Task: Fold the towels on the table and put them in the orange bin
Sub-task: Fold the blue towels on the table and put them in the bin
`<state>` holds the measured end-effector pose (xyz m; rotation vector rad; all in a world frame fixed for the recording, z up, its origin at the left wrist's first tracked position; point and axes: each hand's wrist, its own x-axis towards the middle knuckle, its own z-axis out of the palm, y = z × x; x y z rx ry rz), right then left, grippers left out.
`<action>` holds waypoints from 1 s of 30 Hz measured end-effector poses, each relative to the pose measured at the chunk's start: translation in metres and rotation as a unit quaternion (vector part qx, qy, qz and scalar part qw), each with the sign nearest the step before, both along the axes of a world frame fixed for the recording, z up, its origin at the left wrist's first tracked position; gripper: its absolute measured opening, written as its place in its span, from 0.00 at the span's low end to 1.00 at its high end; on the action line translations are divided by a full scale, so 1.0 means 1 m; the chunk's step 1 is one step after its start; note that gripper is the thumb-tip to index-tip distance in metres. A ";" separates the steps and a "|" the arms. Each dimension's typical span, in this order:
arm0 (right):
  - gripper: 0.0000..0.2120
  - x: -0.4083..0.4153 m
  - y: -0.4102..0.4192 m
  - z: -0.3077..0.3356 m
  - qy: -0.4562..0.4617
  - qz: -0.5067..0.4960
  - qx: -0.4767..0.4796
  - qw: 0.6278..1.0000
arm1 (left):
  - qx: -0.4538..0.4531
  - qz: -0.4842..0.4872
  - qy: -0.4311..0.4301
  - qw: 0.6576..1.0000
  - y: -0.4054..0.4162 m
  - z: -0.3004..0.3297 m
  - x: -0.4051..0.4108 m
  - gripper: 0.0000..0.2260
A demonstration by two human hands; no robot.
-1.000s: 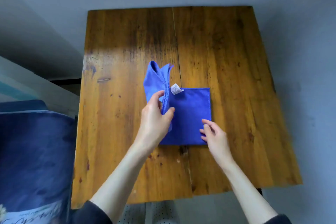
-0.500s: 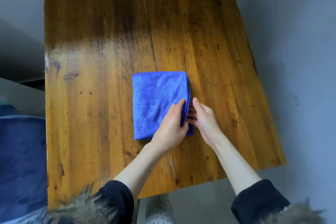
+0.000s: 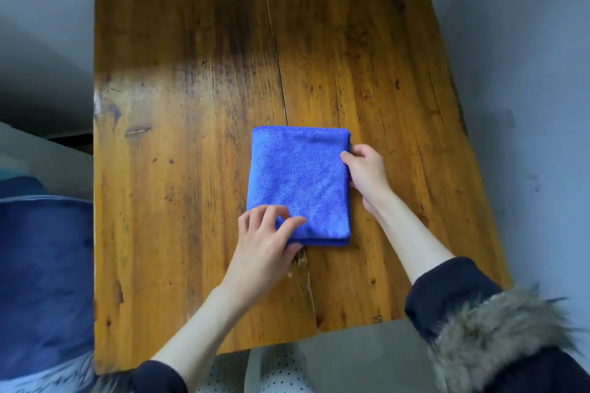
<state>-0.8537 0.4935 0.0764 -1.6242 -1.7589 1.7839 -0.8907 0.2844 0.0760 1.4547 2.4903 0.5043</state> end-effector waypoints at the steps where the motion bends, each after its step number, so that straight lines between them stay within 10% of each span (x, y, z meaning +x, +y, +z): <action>1: 0.03 0.002 0.000 0.000 -0.017 0.001 0.005 1.000 | -0.031 -0.020 0.005 0.999 -0.004 -0.002 -0.001 0.21; 8: 0.13 0.036 -0.020 0.006 -0.098 0.134 -0.007 0.986 | -0.025 -0.013 0.022 0.999 0.000 -0.001 -0.007 0.12; 23: 0.09 0.041 -0.023 -0.003 -0.104 0.090 0.033 0.990 | -0.019 -0.045 0.024 0.998 -0.001 -0.004 -0.005 0.06; 27: 0.20 0.038 -0.035 -0.003 -0.111 0.069 0.230 0.964 | 0.004 -0.035 0.056 0.998 0.004 -0.005 -0.014 0.12; 30: 0.24 0.030 -0.048 -0.006 -0.111 0.192 0.431 0.875 | -0.001 -0.028 0.104 0.994 0.024 -0.009 -0.029 0.15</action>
